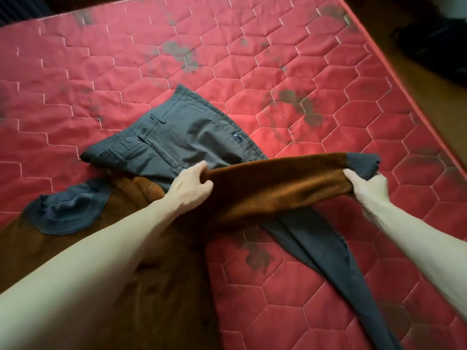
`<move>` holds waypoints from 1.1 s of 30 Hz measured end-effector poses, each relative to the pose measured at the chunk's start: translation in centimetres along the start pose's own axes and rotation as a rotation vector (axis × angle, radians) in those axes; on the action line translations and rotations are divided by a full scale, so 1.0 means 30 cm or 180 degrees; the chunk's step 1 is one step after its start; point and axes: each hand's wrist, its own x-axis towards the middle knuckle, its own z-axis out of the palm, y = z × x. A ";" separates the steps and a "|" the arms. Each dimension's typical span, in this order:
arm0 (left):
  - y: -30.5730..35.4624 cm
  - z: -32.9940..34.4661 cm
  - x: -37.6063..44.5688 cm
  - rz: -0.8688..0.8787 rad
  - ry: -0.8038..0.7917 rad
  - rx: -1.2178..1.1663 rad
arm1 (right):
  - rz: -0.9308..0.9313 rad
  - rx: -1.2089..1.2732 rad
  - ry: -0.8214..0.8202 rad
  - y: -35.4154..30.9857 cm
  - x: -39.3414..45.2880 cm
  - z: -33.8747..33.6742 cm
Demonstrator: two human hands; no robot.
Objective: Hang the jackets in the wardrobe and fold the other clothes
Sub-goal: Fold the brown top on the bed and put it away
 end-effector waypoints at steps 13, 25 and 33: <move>-0.129 0.208 -0.313 -0.0244 0.0943 0.1323 | 0.0773 -0.0199 0.0851 0.036 -0.129 0.019; -0.245 0.058 -0.367 -0.0291 0.0331 -0.0578 | -0.1324 -0.0162 0.0038 -0.246 -0.781 0.344; -0.413 -0.193 -0.609 -0.2294 -0.0415 -0.5117 | -0.2845 -0.1215 -0.1387 -0.168 -1.357 0.705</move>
